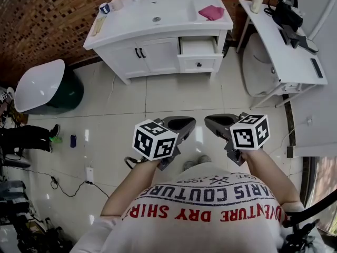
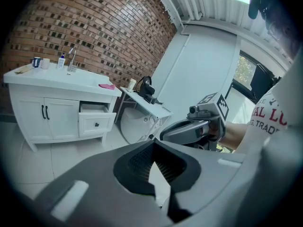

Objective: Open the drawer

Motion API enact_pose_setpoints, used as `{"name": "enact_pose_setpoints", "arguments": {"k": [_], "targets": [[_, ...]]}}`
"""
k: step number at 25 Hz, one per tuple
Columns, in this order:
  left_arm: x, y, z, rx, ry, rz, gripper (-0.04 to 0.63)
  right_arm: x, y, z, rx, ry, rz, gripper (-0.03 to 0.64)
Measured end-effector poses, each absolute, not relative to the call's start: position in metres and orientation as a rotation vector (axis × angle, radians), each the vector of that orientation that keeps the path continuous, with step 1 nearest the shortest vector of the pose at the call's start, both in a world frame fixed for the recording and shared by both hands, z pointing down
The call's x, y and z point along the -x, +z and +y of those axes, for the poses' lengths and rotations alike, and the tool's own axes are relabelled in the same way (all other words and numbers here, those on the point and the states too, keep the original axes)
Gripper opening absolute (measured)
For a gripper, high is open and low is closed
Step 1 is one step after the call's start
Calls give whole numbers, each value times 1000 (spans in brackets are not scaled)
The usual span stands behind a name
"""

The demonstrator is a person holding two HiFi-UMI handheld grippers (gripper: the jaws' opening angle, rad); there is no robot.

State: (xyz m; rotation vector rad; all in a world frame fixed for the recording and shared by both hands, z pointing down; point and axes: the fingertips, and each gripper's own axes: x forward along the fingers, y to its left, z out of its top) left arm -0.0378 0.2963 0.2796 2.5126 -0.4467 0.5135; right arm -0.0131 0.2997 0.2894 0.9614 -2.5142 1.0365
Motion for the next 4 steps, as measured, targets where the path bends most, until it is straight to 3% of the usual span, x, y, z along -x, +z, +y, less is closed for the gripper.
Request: {"name": "enact_pose_setpoints", "arguments": {"k": [4], "targets": [[42,278,297,-2514,515,-449,-6,19,288,300,-957,1022,-2517,6]]}}
